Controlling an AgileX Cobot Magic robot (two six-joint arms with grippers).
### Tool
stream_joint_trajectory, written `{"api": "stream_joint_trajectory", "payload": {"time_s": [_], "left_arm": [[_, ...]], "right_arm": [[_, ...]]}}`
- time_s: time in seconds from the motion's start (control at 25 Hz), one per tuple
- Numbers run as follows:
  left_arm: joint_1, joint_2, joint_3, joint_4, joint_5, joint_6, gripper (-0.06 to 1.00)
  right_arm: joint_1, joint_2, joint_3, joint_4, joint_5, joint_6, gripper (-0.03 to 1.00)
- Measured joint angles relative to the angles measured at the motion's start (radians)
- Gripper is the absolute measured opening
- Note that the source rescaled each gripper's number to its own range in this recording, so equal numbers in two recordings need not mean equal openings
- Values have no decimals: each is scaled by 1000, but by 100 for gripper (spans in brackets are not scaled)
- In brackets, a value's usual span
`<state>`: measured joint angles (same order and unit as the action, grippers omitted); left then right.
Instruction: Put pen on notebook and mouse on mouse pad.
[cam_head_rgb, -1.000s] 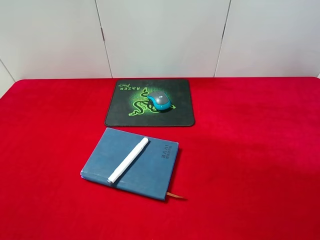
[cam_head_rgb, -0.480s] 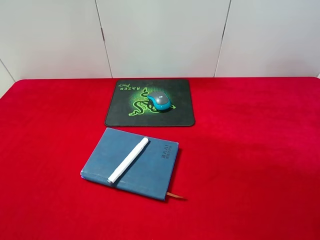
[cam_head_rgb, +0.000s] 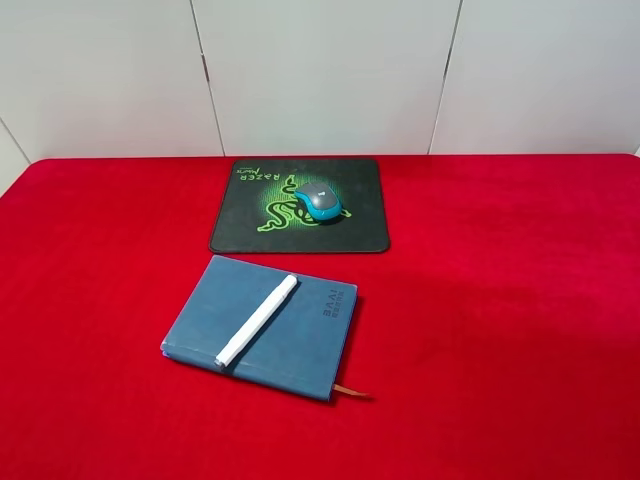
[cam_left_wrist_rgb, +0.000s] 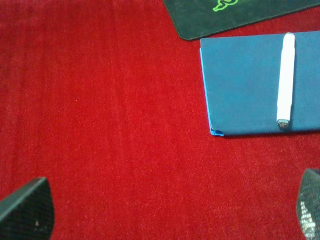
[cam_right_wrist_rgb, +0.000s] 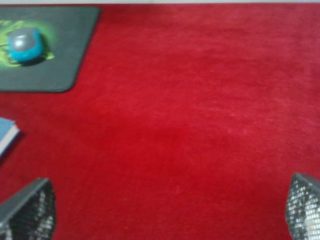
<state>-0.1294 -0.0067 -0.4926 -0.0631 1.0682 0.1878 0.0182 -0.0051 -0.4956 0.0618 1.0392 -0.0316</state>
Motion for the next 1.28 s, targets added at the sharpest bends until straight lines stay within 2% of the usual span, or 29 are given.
{"api": "stream_joint_trajectory", "payload": {"time_s": [0.24, 1.28], "left_arm": [[0, 0, 0, 0, 0, 0, 97], [0, 0, 0, 0, 0, 0, 97]], "right_arm": [[-52, 0, 0, -3, -8, -3, 100], [-52, 0, 0, -3, -8, -4, 100]]}}
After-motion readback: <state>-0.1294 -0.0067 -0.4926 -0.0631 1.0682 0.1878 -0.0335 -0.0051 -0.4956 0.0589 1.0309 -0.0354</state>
